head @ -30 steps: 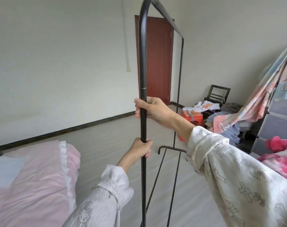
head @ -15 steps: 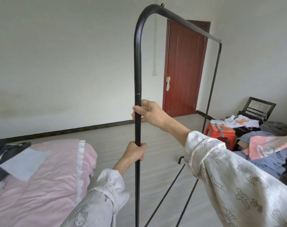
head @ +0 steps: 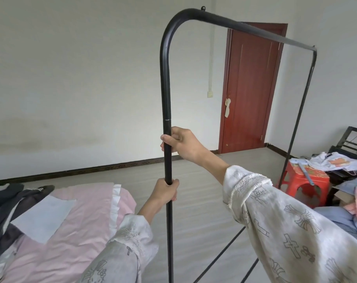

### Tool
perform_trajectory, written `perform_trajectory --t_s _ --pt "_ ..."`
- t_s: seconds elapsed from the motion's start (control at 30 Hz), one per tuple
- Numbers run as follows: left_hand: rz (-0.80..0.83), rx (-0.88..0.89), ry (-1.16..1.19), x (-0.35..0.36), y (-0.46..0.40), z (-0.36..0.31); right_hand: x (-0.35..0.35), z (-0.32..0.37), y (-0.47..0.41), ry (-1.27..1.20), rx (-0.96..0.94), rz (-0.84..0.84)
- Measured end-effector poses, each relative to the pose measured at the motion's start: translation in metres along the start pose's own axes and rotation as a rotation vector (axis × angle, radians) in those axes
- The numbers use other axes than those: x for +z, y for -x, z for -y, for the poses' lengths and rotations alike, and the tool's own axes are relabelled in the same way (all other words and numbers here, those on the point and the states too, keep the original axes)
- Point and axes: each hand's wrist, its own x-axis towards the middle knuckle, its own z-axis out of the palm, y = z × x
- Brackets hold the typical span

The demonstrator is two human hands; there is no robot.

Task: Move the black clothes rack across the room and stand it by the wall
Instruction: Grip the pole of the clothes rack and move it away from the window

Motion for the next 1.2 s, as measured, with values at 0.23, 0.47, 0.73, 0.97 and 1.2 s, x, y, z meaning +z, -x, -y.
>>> perform_trajectory --t_s 0.23,0.47,0.73,0.97,1.2 --pt "-0.006 -0.012 0.015 -0.057 -0.087 0.013 0.039 -0.020 -0.093 -0.002 0.016 -0.015" --pt "-0.043 -0.016 0.045 -0.087 -0.160 0.022 0.053 -0.042 -0.166 -0.014 0.030 0.011" --pt "-0.131 -0.036 0.018 -0.108 -0.240 0.029 0.059 -0.069 -0.245 0.015 0.016 0.023" --pt "-0.145 -0.095 0.030 -0.128 -0.310 0.030 0.069 -0.093 -0.319 0.115 0.007 0.046" --pt "-0.132 -0.112 0.025 -0.158 -0.385 0.032 0.085 -0.118 -0.399 0.138 -0.036 0.040"
